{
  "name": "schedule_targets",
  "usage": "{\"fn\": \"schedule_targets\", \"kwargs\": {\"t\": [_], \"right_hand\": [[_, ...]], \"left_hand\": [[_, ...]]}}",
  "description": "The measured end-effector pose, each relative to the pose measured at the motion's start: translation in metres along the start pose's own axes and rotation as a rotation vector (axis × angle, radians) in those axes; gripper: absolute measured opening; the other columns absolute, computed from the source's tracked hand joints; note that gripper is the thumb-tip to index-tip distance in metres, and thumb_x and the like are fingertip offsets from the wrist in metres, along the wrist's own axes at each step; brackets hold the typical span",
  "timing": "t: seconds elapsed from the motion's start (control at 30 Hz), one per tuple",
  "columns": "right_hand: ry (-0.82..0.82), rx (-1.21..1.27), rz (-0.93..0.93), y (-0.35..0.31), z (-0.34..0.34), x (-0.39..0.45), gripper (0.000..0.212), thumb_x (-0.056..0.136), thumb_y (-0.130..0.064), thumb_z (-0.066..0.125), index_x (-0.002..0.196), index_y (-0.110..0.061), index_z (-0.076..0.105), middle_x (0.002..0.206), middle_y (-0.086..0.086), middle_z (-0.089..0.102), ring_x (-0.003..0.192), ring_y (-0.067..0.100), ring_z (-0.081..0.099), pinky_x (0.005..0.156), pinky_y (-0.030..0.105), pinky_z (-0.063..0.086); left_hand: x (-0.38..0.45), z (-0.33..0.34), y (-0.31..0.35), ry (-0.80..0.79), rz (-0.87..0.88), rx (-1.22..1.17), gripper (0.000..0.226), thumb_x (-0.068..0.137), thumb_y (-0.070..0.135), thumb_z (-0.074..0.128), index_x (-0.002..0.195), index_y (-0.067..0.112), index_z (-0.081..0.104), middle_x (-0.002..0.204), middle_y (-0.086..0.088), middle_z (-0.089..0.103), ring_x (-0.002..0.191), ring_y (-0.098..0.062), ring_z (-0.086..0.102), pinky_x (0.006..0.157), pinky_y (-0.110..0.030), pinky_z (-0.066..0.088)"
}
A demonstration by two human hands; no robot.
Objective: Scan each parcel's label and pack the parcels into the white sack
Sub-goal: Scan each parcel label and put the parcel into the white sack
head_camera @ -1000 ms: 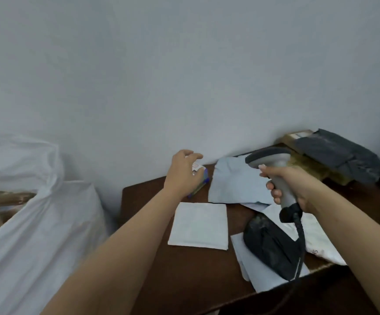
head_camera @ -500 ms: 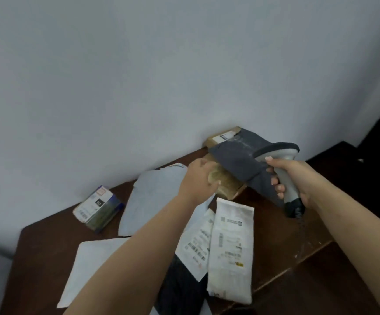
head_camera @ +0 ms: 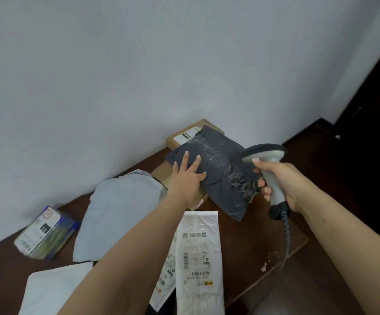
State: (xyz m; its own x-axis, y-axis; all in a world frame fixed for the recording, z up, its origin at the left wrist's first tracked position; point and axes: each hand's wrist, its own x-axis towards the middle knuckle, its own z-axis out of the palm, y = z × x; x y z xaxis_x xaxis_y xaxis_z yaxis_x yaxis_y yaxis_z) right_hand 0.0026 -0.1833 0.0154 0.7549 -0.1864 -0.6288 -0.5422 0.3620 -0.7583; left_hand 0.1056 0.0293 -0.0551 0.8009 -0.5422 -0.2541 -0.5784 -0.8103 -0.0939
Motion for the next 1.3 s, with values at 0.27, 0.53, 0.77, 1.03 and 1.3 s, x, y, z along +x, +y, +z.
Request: {"fn": "schedule_targets", "kwargs": {"t": [0.27, 0.53, 0.77, 1.03, 1.3], "right_hand": [[-0.114, -0.028, -0.026, -0.007, 0.058, -0.008, 0.029, 0.091, -0.035, 0.067, 0.095, -0.009, 0.054, 0.054, 0.004, 0.047, 0.036, 0.013, 0.039, 0.037, 0.020, 0.035], [-0.285, -0.128, -0.097, 0.007, 0.152, -0.060, 0.027, 0.089, -0.038, 0.068, 0.092, -0.014, 0.054, 0.054, 0.004, 0.046, 0.035, 0.012, 0.038, 0.037, 0.020, 0.035], [-0.370, -0.230, -0.097, 0.047, 0.205, -0.112, 0.026, 0.091, -0.035, 0.066, 0.092, -0.012, 0.054, 0.054, 0.006, 0.046, 0.034, 0.014, 0.037, 0.035, 0.020, 0.032], [-0.479, -0.359, -0.133, 0.088, 0.235, -0.159, 0.026, 0.092, -0.025, 0.065, 0.106, -0.006, 0.054, 0.056, 0.008, 0.049, 0.035, 0.012, 0.035, 0.036, 0.021, 0.034], [-0.636, -0.557, -0.329, 0.100, 0.249, -0.190, 0.027, 0.090, -0.019, 0.069, 0.090, 0.006, 0.060, 0.065, 0.020, 0.055, 0.039, 0.019, 0.037, 0.041, 0.026, 0.038]], "left_hand": [[-0.083, -0.027, -0.089, 0.323, -0.235, -0.379, 0.041, 0.095, 0.004, 0.036, 0.129, 0.012, 0.057, 0.147, -0.007, 0.047, 0.148, -0.025, 0.019, 0.118, -0.045, 0.005], [-0.204, -0.045, -0.174, 0.866, -0.797, -0.829, 0.028, 0.104, 0.017, 0.037, 0.101, 0.000, 0.059, 0.096, -0.017, 0.064, 0.085, -0.028, 0.055, 0.070, -0.026, 0.031], [-0.288, -0.013, -0.197, 0.728, -0.834, -1.230, 0.044, 0.097, 0.046, 0.049, 0.107, 0.004, 0.059, 0.101, -0.004, 0.066, 0.093, -0.019, 0.063, 0.078, -0.032, 0.048], [-0.356, 0.023, -0.217, 0.651, -0.874, -1.459, 0.007, 0.089, 0.009, 0.065, 0.095, 0.007, 0.068, 0.097, -0.013, 0.072, 0.093, -0.029, 0.069, 0.089, -0.045, 0.056], [-0.399, 0.015, -0.221, 0.718, -0.889, -1.412, 0.011, 0.089, 0.021, 0.069, 0.082, 0.013, 0.071, 0.086, -0.007, 0.074, 0.085, -0.027, 0.071, 0.087, -0.045, 0.056]]}}
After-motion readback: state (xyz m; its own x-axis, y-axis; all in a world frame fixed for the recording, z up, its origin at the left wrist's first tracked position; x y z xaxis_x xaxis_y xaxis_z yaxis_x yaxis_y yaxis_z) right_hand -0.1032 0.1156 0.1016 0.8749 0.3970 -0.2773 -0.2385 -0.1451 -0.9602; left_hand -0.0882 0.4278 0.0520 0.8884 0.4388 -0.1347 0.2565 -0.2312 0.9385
